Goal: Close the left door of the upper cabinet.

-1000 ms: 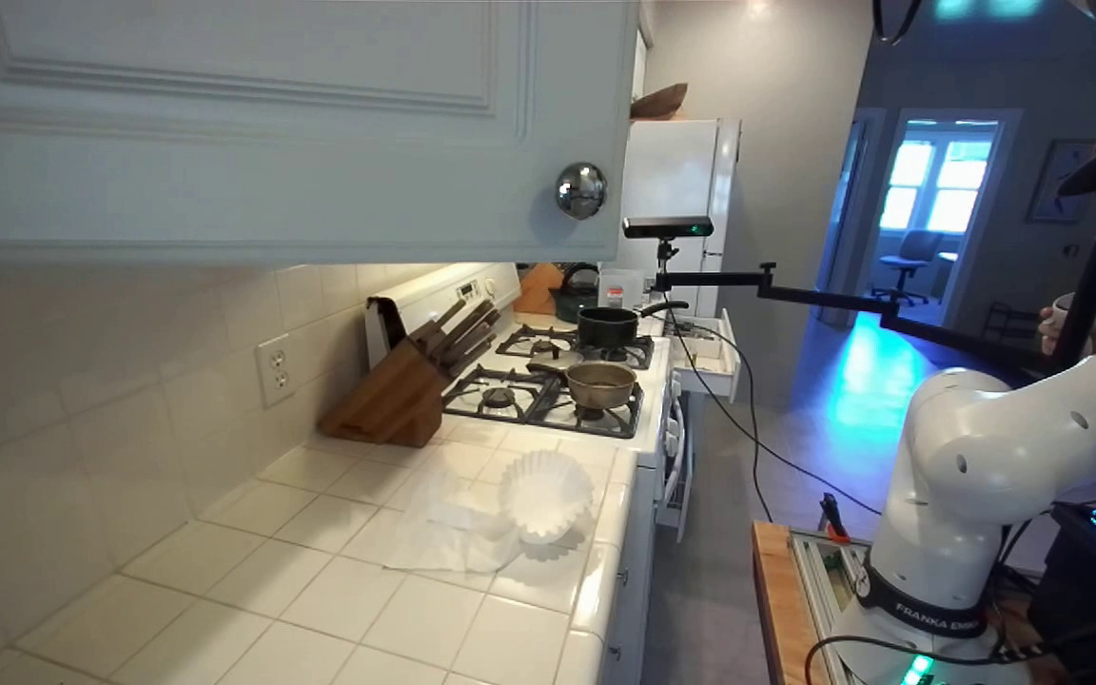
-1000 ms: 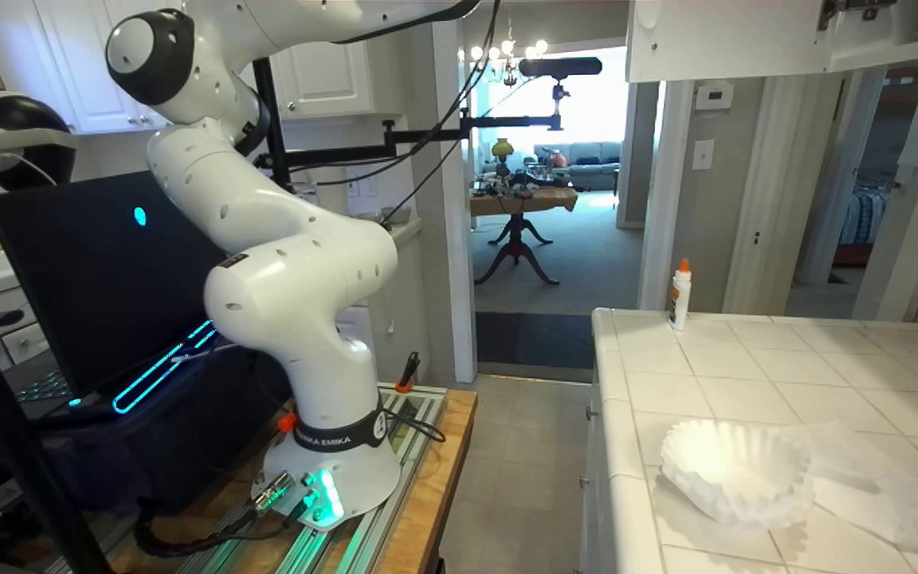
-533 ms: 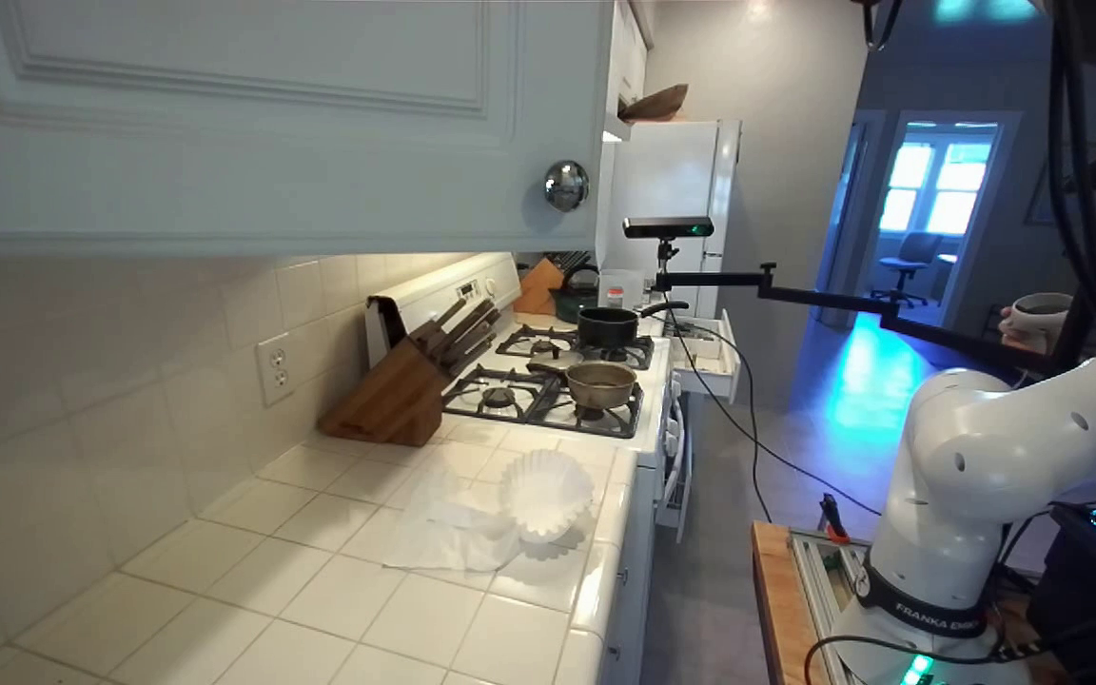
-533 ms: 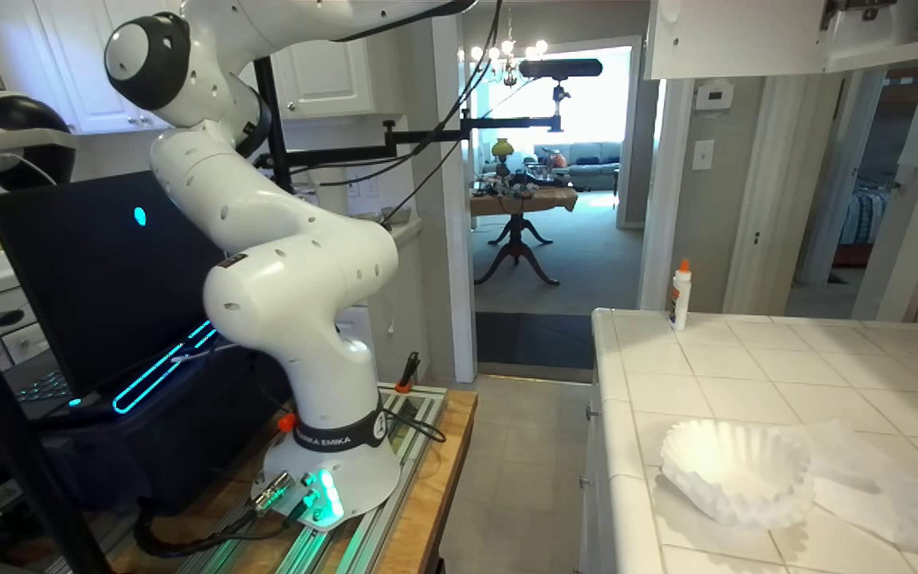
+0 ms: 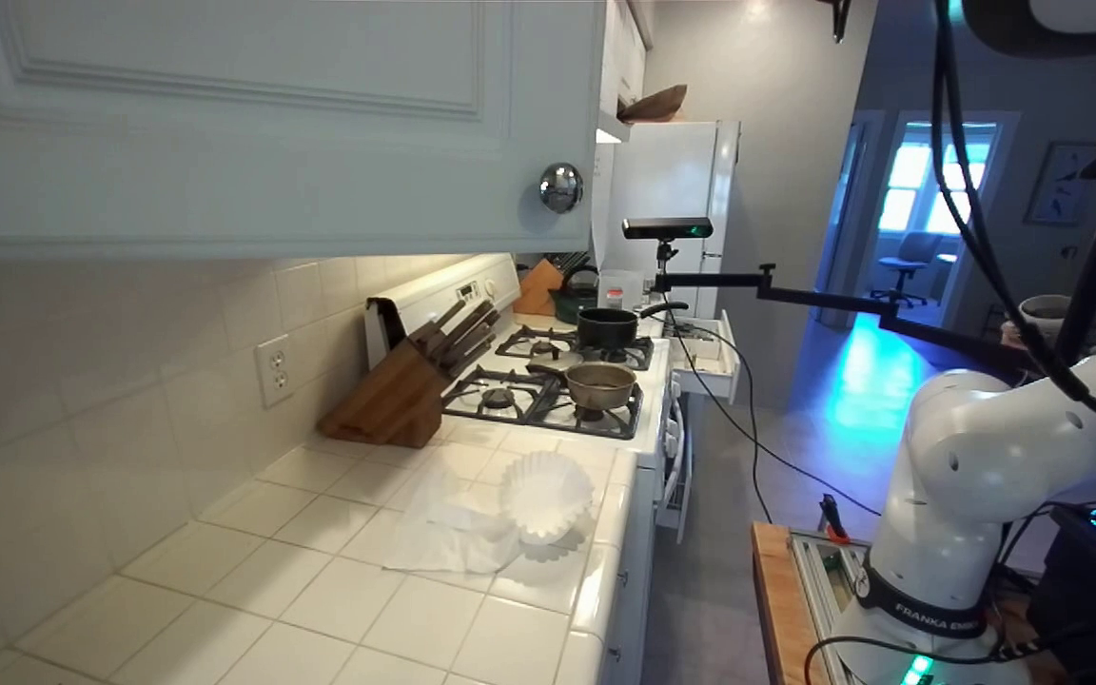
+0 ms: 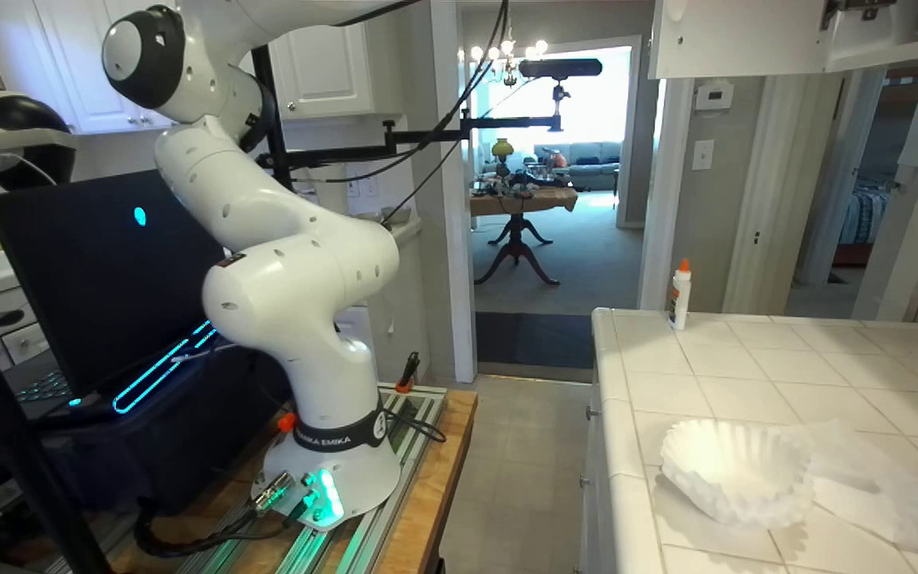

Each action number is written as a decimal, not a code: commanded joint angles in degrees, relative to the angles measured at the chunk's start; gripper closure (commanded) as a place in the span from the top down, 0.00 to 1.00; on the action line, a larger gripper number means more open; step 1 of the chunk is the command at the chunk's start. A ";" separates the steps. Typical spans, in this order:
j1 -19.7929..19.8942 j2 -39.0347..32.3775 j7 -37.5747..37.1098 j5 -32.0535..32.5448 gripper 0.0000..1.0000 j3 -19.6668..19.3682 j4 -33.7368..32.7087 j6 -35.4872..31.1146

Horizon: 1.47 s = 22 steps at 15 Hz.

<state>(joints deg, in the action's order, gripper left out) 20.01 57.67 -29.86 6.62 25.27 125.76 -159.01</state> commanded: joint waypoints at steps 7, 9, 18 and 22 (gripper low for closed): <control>-4.25 11.15 3.21 -0.40 1.00 -1.82 1.83 17.85; -13.25 12.46 6.50 -3.38 1.00 -3.79 2.13 22.53; -32.05 9.73 12.78 -15.36 1.00 -6.34 1.61 23.92; -38.14 4.15 17.42 -20.50 1.00 -6.56 2.19 19.78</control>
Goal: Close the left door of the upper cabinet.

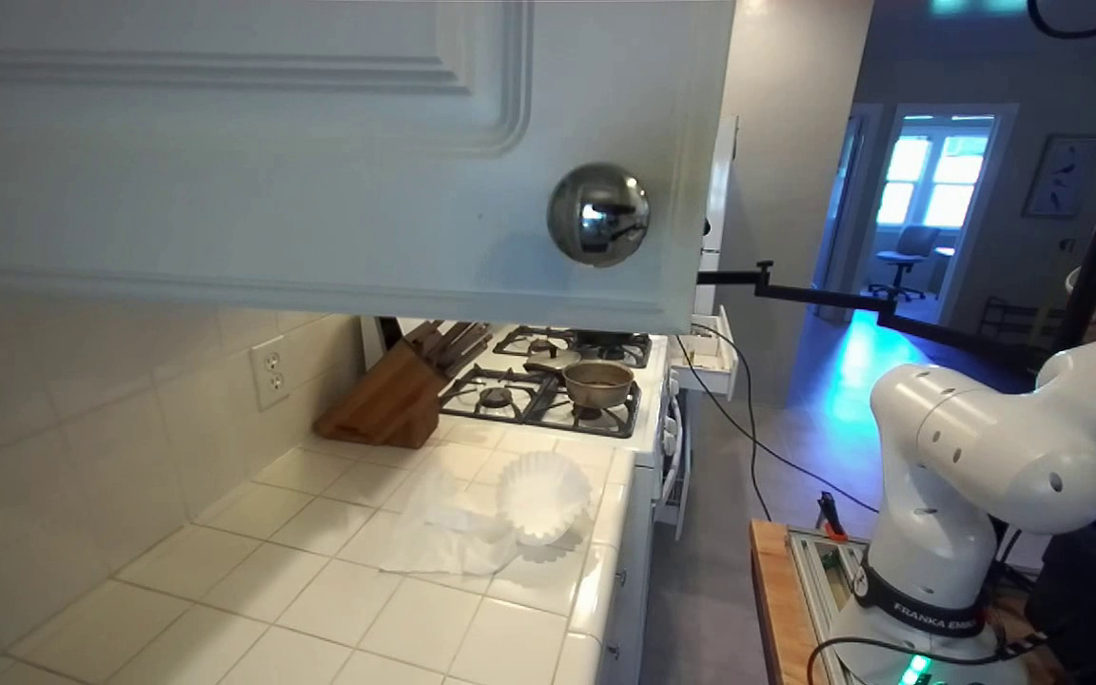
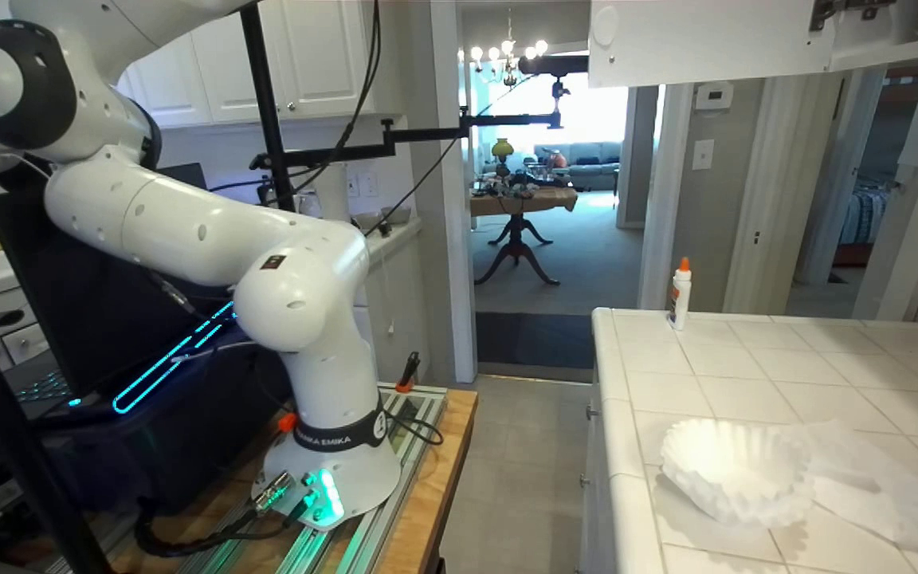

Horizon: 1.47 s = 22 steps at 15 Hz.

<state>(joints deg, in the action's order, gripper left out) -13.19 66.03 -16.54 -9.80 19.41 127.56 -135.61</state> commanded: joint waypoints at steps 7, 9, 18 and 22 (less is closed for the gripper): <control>-12.74 -16.17 10.49 -5.57 1.00 0.72 -1.63 -13.78; -12.81 -18.77 10.74 -4.38 1.00 1.85 -1.99 -16.31; 4.75 -21.51 3.33 8.05 1.00 15.66 -2.99 -31.36; 16.15 -18.73 -1.07 10.53 1.00 21.43 -4.23 -34.39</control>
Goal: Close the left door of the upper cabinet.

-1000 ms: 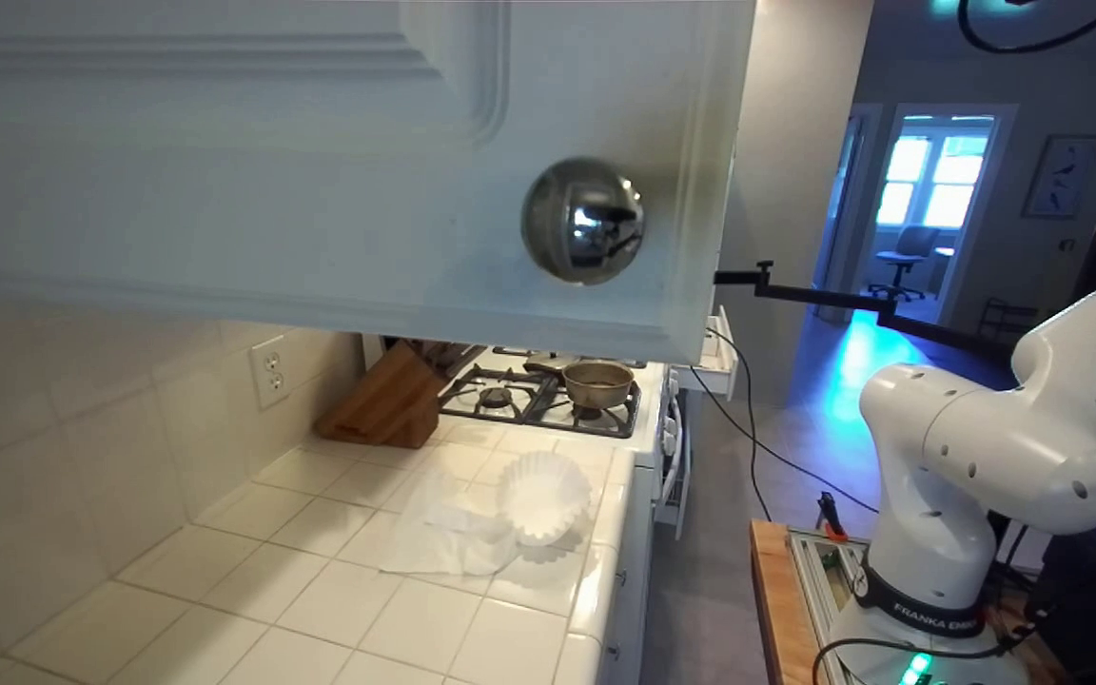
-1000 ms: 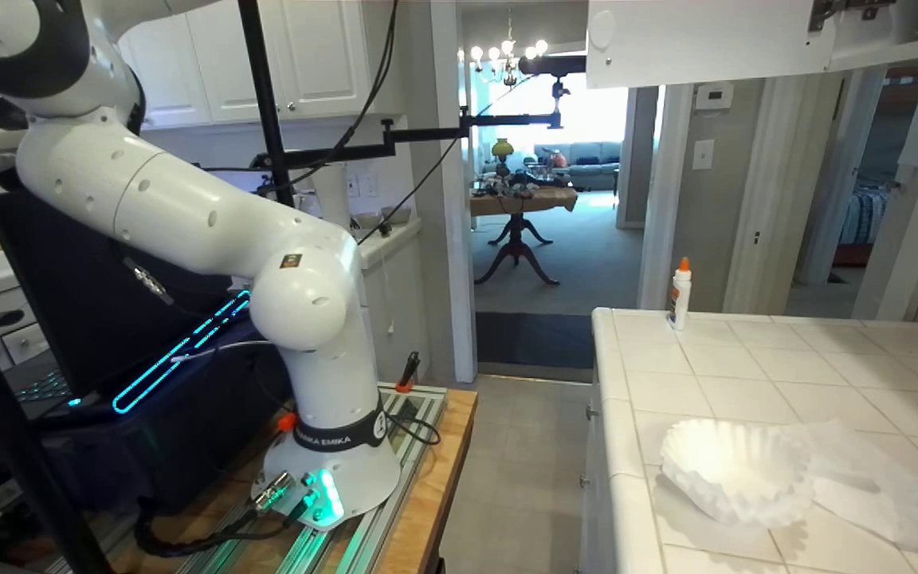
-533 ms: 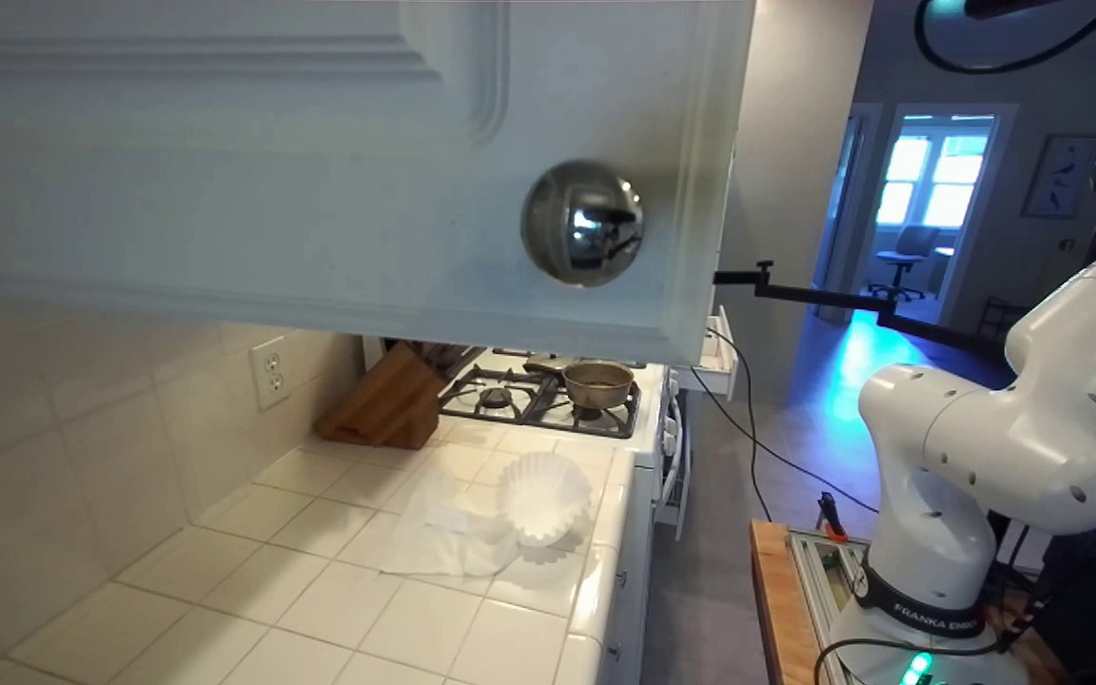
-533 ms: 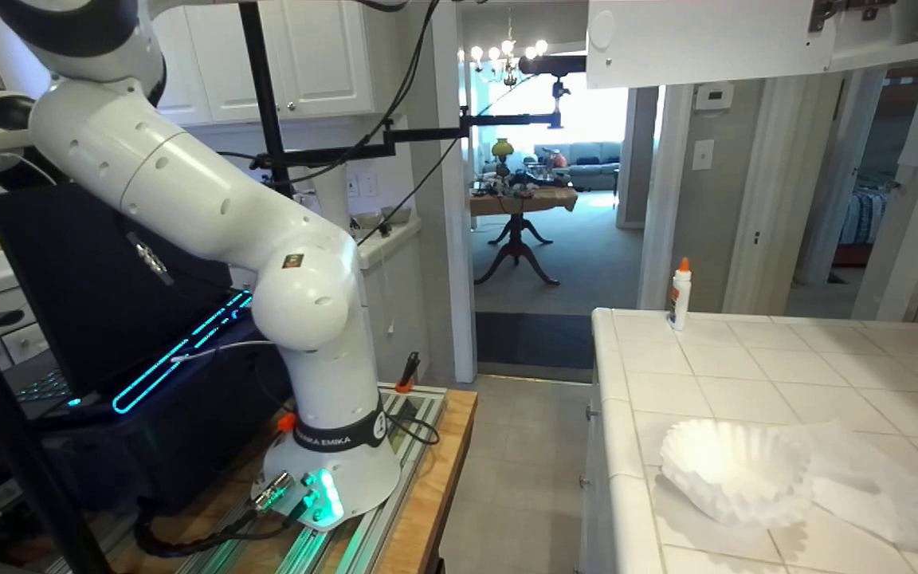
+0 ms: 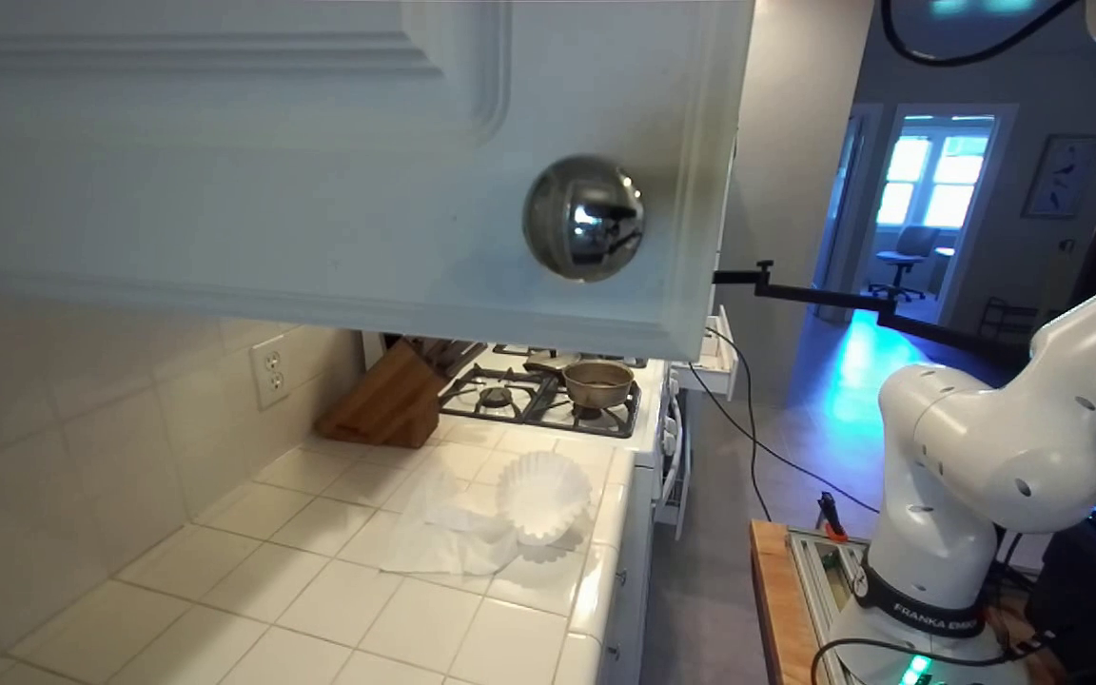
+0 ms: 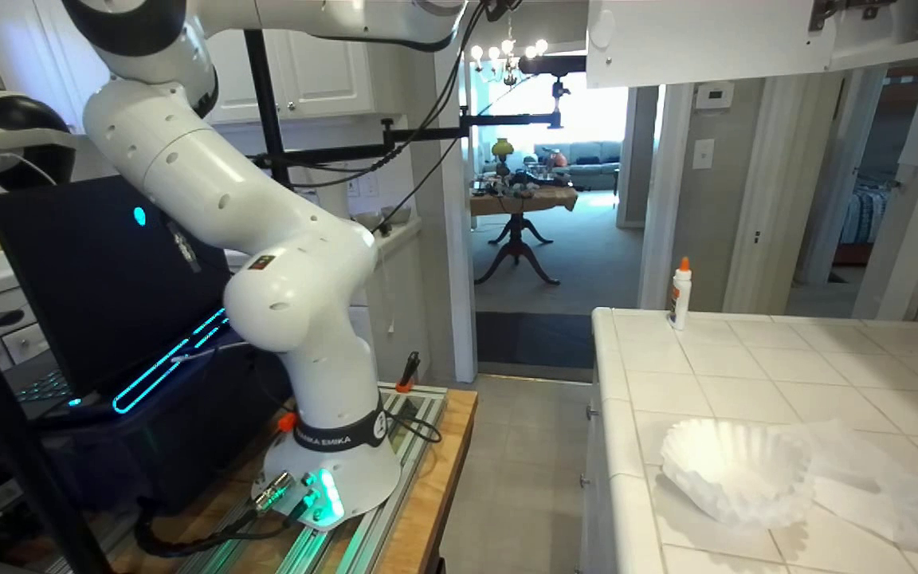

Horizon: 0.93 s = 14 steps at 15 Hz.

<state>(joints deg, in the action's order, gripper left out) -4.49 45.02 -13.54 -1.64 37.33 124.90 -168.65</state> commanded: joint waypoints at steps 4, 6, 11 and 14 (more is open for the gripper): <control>13.51 5.02 -5.19 1.93 1.00 5.72 -3.34 -0.21; 15.49 6.47 -5.64 1.67 1.00 5.84 -3.74 0.01; 18.72 9.39 -6.50 1.05 1.00 4.50 -3.79 0.24; 20.31 11.02 -7.30 0.81 1.00 3.31 -3.59 0.88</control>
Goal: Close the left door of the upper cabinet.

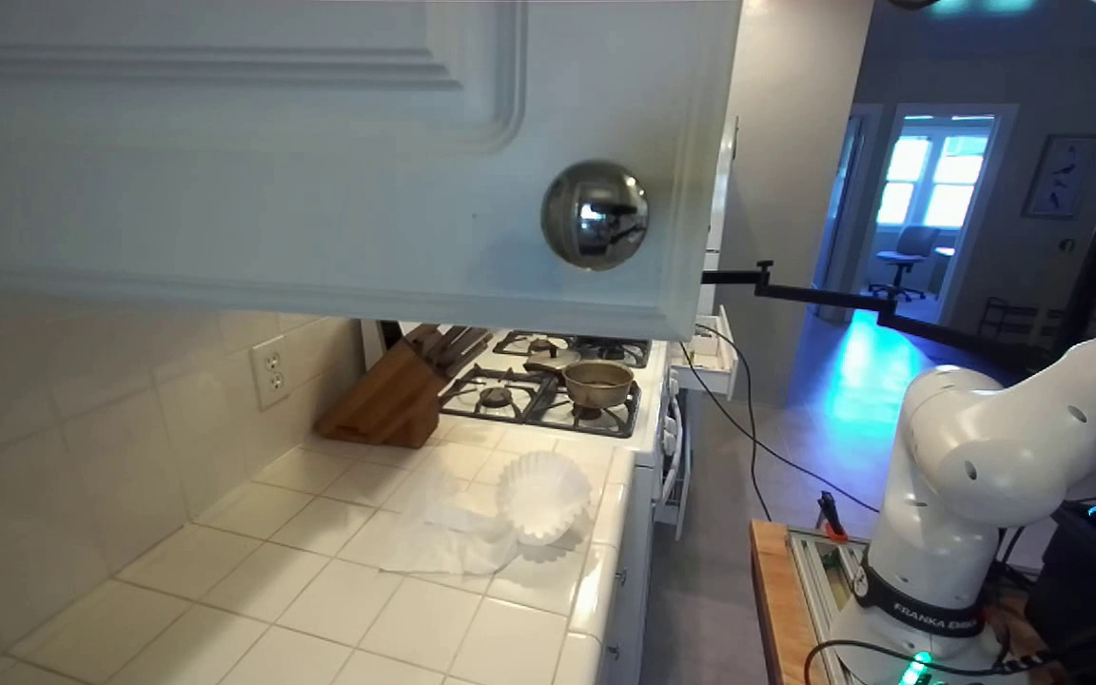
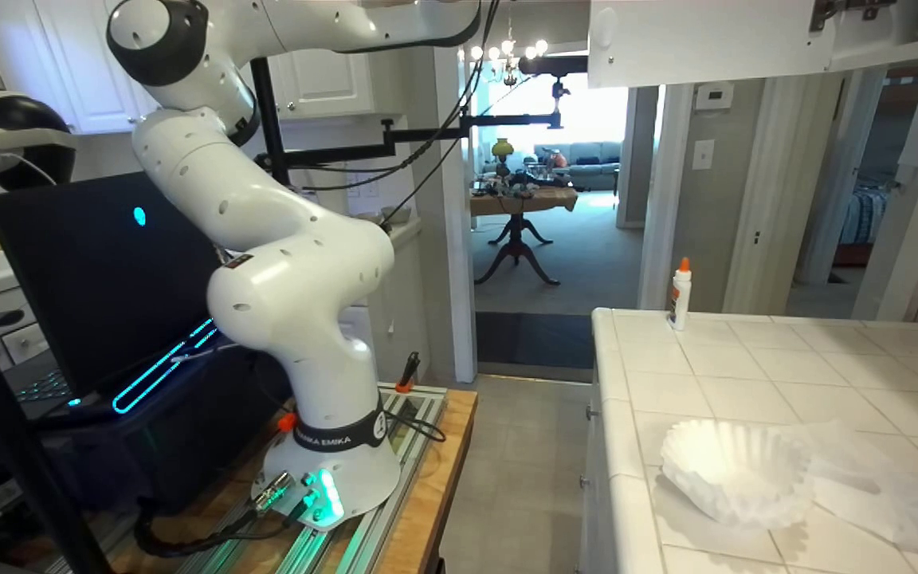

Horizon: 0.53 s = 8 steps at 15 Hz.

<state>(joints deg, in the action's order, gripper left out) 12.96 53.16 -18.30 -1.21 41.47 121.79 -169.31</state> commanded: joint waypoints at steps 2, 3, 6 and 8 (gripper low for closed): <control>3.46 3.73 -2.92 0.24 1.00 -2.07 -0.61 2.79; 3.94 4.37 -3.14 0.34 1.00 -2.69 -0.46 3.54; 4.87 5.25 -3.73 0.60 1.00 -4.73 -0.43 5.98; 5.47 5.45 -4.10 0.82 1.00 -5.83 -0.25 6.66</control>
<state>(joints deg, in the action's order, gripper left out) 15.81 56.20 -19.80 -1.21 36.76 121.79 -165.05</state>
